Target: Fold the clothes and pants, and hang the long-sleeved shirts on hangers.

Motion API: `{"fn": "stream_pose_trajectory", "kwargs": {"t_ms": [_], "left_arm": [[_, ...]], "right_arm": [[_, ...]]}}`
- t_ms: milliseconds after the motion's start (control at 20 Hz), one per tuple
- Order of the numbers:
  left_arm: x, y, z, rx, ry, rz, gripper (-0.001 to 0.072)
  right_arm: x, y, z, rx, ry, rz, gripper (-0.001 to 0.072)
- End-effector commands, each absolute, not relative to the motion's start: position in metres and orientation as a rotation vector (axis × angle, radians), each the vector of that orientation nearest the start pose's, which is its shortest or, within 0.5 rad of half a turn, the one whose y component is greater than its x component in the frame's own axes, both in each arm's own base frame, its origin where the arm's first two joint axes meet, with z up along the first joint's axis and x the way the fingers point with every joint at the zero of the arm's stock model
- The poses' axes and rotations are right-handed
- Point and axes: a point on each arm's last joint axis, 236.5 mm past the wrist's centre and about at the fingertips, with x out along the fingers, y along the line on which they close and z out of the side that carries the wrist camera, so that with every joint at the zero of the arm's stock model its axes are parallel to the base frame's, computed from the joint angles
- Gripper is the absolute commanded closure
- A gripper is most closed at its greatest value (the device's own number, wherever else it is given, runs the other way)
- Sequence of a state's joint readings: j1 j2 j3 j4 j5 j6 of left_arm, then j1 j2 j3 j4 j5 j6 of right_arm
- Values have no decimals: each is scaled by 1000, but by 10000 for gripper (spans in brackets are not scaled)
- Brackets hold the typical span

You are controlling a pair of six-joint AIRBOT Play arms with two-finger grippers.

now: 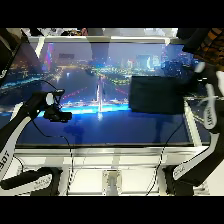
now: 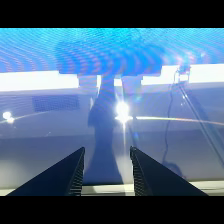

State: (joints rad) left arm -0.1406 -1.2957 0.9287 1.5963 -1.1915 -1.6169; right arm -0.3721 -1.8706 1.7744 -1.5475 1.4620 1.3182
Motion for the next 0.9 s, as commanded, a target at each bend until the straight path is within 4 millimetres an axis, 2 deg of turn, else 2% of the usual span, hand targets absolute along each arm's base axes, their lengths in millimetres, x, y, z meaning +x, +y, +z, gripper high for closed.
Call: {"fn": "stream_pose_trajectory", "kwargs": {"t_ms": [0, 100, 200, 350, 400, 450, 500, 550, 650, 750, 850], "left_arm": [[305, -37, -72, 97, 1541, -64, 356], [309, -38, -72, 92, 1522, -66, 356], [317, -40, -71, 80, 1489, -60, 356], [328, -41, -70, 43, 1441, -36, 356], [330, -42, -70, 41, 1433, -36, 356], [331, -42, -70, 41, 1427, -36, 356], [332, -42, -70, 42, 1425, -36, 356], [332, -42, -70, 42, 1425, -36, 356], [332, -42, -70, 42, 1426, -36, 356], [332, -42, -70, 42, 1427, -36, 356], [332, -42, -70, 41, 1427, -36, 356]], "right_arm": [[339, -271, -46, 345, 1625, -318, 672], [285, -320, -49, 445, 1579, -446, 671], [217, -351, -58, 544, 1556, -547, 671], [119, -363, -76, 722, 1532, -665, 670], [97, -363, -81, 781, 1504, -699, 658], [87, -362, -82, 858, 1437, -727, 503], [86, -364, -78, 922, 1355, -745, 259], [88, -367, -71, 957, 1289, -753, 158], [93, -374, -51, 920, 1226, -775, 159], [105, -381, -22, 832, 1164, -804, 159], [138, -380, 17, 759, 1051, -787, 162]]}}
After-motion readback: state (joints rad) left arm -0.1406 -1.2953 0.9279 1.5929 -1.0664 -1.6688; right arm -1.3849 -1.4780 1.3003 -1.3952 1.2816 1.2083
